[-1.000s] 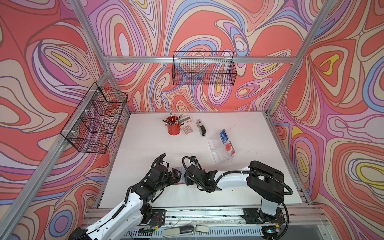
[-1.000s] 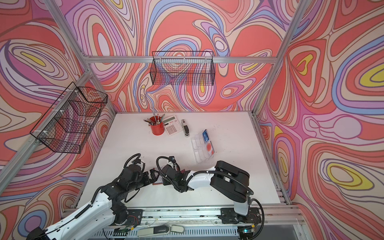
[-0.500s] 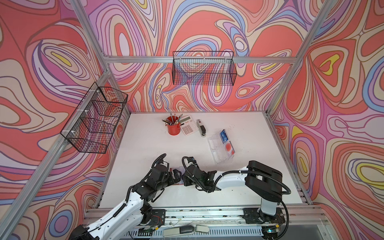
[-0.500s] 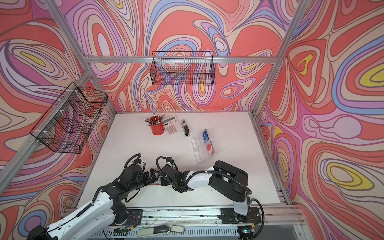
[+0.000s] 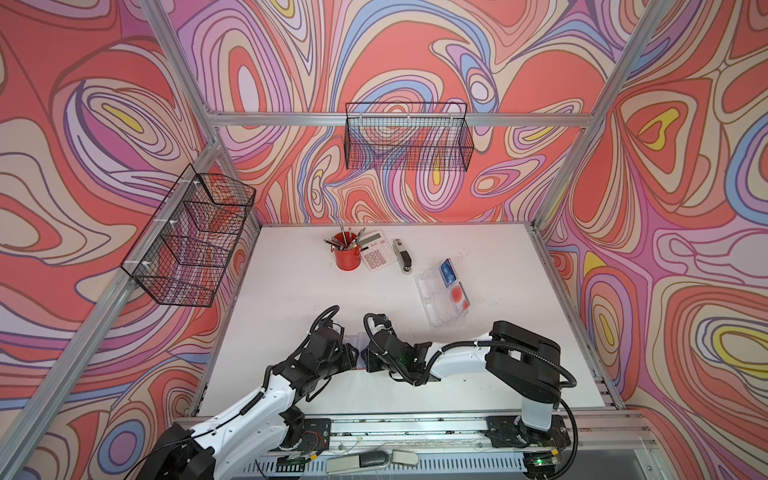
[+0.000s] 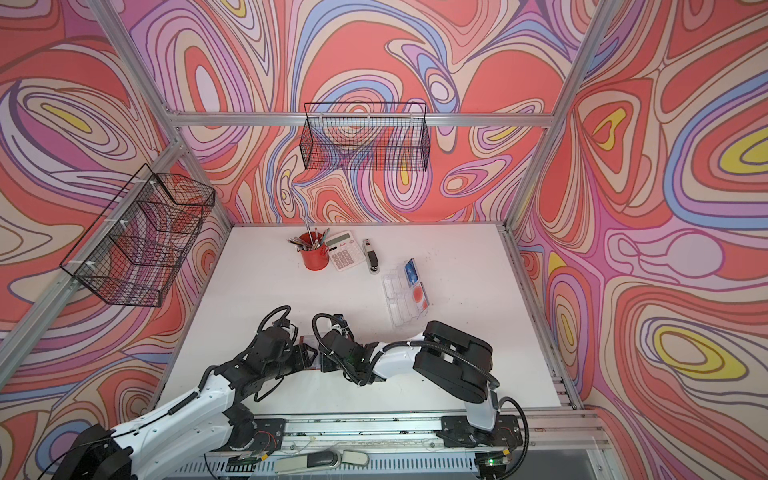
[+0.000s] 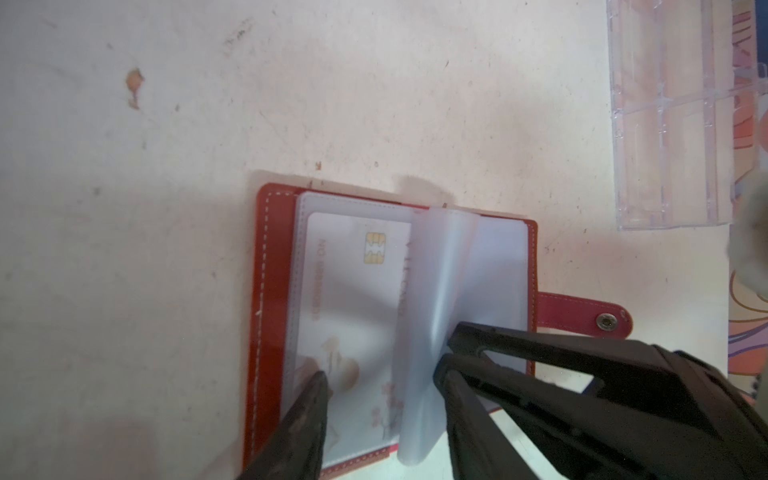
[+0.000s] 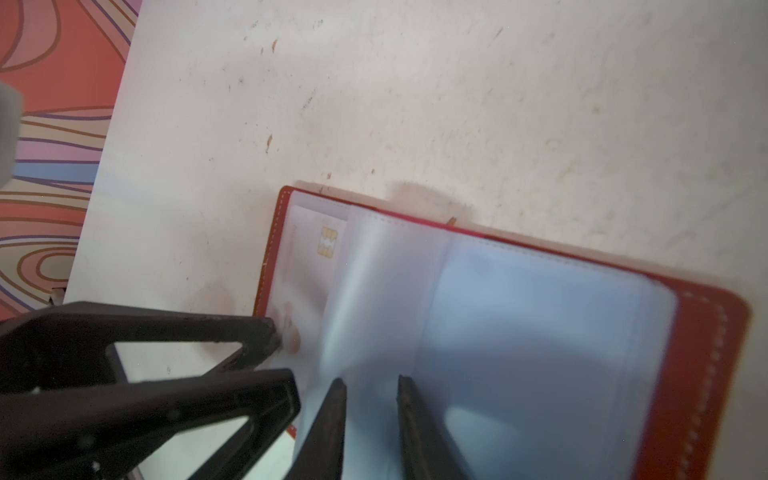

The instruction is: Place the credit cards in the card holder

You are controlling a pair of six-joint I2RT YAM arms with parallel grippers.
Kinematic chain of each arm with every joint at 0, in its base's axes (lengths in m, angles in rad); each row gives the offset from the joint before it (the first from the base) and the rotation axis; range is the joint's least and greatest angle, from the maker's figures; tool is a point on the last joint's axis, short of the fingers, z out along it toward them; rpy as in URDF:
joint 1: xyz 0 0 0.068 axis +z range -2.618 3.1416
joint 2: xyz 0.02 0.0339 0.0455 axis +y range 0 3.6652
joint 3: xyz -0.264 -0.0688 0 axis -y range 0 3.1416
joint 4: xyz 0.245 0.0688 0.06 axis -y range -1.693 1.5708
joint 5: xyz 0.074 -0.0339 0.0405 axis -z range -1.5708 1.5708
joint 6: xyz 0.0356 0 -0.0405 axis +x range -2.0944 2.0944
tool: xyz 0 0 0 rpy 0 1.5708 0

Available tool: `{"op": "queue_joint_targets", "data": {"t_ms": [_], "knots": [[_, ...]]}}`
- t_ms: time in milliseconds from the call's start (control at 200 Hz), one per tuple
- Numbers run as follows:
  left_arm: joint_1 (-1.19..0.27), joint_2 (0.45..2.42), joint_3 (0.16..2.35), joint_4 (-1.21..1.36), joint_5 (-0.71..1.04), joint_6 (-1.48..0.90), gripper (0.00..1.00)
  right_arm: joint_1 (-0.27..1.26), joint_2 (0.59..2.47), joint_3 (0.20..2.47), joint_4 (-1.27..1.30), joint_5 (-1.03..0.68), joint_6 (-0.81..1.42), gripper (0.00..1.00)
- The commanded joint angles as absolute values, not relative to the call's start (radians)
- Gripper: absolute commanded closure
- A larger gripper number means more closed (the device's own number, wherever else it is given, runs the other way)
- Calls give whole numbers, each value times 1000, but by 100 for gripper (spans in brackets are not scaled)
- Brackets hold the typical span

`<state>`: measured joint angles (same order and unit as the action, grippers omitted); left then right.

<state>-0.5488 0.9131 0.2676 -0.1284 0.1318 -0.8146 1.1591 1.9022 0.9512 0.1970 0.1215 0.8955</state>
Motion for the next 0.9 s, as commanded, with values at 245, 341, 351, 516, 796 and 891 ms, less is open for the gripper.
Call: {"op": "queue_joint_targets", "data": {"t_ms": [245, 341, 351, 516, 796, 891], "knots": [[-546, 1037, 307, -79, 134, -759, 63, 1158, 1942, 961, 184, 107, 905, 77], [-546, 1053, 308, -83, 111, -756, 68, 1158, 1941, 963, 183, 107, 905, 77], [-547, 1057, 311, -84, 108, -754, 69, 1158, 1940, 962, 183, 107, 905, 77], [-545, 1095, 322, -86, 101, -749, 77, 1158, 1922, 957, 186, 118, 903, 77], [-544, 1098, 321, -88, 95, -752, 84, 1144, 1827, 907, 201, 159, 912, 75], [-546, 1085, 324, -98, 92, -752, 84, 1127, 1775, 845, 233, 177, 952, 72]]}}
